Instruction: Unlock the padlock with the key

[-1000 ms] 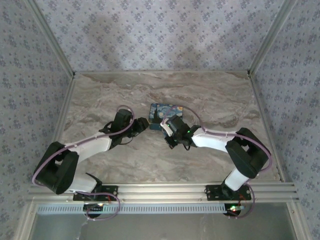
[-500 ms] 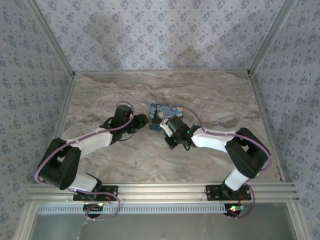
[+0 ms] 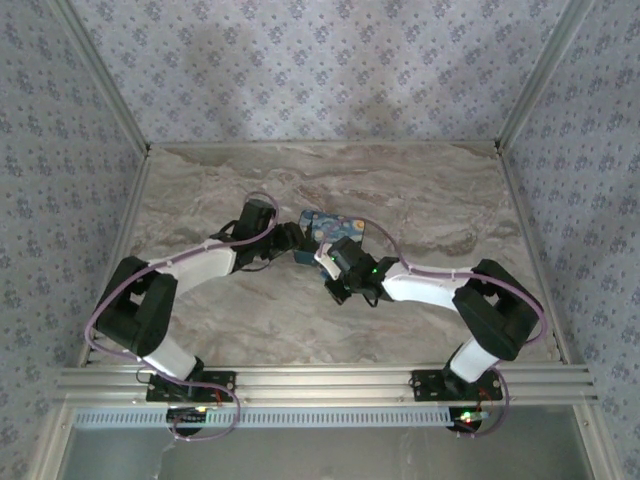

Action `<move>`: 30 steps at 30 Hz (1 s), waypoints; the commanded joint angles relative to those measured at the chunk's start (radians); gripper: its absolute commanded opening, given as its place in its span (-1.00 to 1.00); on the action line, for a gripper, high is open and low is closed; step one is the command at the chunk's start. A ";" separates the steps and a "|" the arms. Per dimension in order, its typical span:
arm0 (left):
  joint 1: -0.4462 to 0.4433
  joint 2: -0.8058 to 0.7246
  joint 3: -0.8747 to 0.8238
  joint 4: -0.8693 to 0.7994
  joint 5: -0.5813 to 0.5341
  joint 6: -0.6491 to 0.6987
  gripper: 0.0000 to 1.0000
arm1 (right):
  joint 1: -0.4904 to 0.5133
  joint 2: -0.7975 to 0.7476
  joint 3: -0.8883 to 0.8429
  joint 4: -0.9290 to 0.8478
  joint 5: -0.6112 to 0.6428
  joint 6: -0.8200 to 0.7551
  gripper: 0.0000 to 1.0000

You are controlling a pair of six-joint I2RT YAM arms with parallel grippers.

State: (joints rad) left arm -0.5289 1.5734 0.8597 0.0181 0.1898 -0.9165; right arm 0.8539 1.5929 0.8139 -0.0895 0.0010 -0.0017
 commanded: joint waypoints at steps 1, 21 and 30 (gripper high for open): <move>0.007 0.015 0.025 -0.019 0.002 0.019 0.03 | 0.010 -0.019 -0.016 0.018 -0.004 -0.038 -1.00; 0.009 0.046 0.019 0.000 0.037 0.024 -0.14 | 0.037 0.013 -0.011 0.085 0.126 -0.227 -1.00; 0.006 0.045 0.019 0.003 0.047 0.018 -0.15 | 0.039 0.039 0.023 0.108 0.133 -0.283 -1.00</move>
State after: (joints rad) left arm -0.5236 1.6054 0.8619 0.0418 0.2237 -0.9089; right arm 0.8845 1.6188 0.7994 -0.0166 0.1177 -0.2451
